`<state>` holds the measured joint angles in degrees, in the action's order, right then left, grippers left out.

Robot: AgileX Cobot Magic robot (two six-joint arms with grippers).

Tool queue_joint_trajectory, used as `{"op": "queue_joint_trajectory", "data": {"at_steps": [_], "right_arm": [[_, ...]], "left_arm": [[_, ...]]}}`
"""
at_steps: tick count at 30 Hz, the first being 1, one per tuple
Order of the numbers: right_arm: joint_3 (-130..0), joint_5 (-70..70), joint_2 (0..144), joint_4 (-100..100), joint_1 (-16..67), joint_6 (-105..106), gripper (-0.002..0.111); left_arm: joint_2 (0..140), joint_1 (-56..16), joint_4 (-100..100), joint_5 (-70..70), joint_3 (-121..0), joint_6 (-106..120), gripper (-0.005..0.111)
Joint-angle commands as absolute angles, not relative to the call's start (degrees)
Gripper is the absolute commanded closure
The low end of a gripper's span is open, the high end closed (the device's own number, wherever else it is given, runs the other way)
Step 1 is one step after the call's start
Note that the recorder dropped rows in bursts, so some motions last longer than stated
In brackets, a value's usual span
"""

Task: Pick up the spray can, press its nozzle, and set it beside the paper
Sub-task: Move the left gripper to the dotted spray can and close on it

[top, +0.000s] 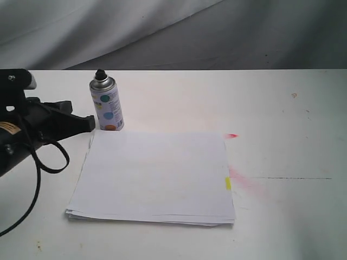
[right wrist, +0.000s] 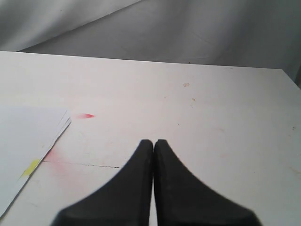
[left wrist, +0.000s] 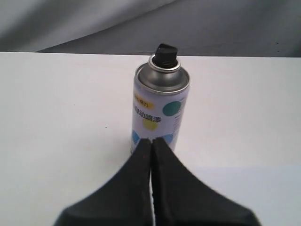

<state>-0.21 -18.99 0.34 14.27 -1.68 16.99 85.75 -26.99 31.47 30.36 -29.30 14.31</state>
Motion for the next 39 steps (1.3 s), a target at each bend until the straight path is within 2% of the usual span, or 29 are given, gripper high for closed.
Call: {"op": "queue_joint_trajectory", "data": {"at_steps": [1, 11, 16, 26, 28, 30, 34, 35, 37, 39], "right_arm": [[0.00, -19.10, 0.00, 13.61, -2.16, 17.05, 0.108], [0.00, -19.10, 0.00, 13.61, -2.16, 17.05, 0.108], [0.00, -19.10, 0.00, 13.61, -2.16, 17.05, 0.108], [0.00, -19.10, 0.00, 13.61, -2.16, 17.05, 0.108], [0.00, -19.10, 0.00, 13.61, -2.16, 17.05, 0.108], [0.00, -19.10, 0.00, 13.61, -2.16, 17.05, 0.108], [0.00, -19.10, 0.00, 13.61, -2.16, 17.05, 0.108], [0.00, -19.10, 0.00, 13.61, -2.16, 17.05, 0.108], [0.00, -19.10, 0.00, 13.61, -2.16, 17.05, 0.108], [0.00, -19.10, 0.00, 13.61, -2.16, 17.05, 0.108]], "left_arm": [[92.56, -27.36, 24.06, 39.54, -29.50, 9.77, 0.107], [101.24, -27.36, 20.86, 46.86, -29.50, 7.52, 0.107], [105.00, -27.26, 12.55, 51.94, -29.50, 7.21, 0.107], [106.77, -27.26, 22.68, 51.21, -29.50, 4.50, 0.104], [106.77, -27.26, 21.69, 51.09, -29.50, 4.50, 0.096], [106.77, -27.26, 19.54, 50.77, -29.50, 4.32, 0.083], [106.77, -27.26, 18.31, 50.65, -29.50, 4.32, 0.041], [106.77, -27.26, 18.31, 50.65, -29.50, 4.32, 0.034], [106.77, -27.26, 18.42, 50.65, -29.50, 4.32, 0.020], [106.77, -27.26, 18.72, 50.65, -29.50, 4.32, 0.017]]}}
